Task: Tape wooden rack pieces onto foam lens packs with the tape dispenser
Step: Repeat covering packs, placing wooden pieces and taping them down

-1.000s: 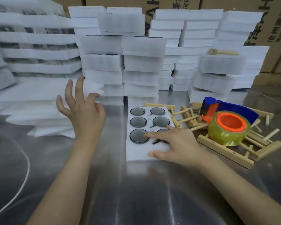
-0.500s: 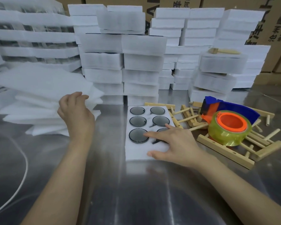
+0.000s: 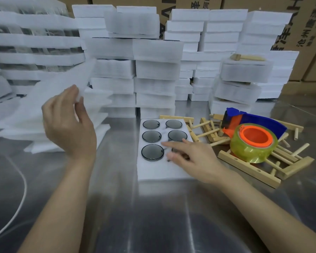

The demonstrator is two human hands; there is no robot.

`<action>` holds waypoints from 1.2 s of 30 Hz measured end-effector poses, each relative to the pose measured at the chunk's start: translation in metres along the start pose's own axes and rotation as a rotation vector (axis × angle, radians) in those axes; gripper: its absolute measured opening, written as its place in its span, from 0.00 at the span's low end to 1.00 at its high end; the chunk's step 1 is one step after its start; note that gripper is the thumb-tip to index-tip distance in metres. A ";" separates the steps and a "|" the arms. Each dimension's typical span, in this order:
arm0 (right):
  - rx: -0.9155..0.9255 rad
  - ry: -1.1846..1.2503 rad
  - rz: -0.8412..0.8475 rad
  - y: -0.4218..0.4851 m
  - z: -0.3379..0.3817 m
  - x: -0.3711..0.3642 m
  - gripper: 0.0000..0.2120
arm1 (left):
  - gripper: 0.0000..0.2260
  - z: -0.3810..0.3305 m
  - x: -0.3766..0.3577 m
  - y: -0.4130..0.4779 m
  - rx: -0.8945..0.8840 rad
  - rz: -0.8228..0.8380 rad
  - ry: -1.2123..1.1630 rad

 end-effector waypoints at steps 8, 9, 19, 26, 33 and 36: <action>-0.366 1.297 -0.741 0.001 -0.040 0.013 0.26 | 0.07 -0.082 0.000 -0.077 -0.596 0.686 -0.591; -0.368 1.362 -0.734 0.000 -0.042 0.015 0.24 | 0.06 -0.082 -0.002 -0.082 -0.604 0.774 -0.585; -0.418 1.216 -0.561 -0.003 -0.057 0.012 0.17 | 0.19 -0.030 -0.041 -0.096 0.694 1.097 -0.308; -0.358 1.028 -0.511 -0.003 -0.053 0.014 0.14 | 0.06 -0.028 -0.040 -0.095 1.113 1.196 -0.508; -0.407 0.725 -0.313 -0.004 -0.036 0.012 0.14 | 0.04 -0.025 -0.038 -0.105 1.279 1.210 -0.366; -0.432 0.681 -0.273 -0.004 -0.032 0.009 0.13 | 0.11 -0.022 -0.038 -0.104 1.313 1.173 -0.312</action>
Point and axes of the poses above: each hand's wrist, its own y-axis towards the middle knuckle, its own x-axis out of the back of the hand, z = x × y, the point moved 3 cm from there along y, towards the middle knuckle, and after that the axes turned 14 degrees about x, right-handed, at the moved point
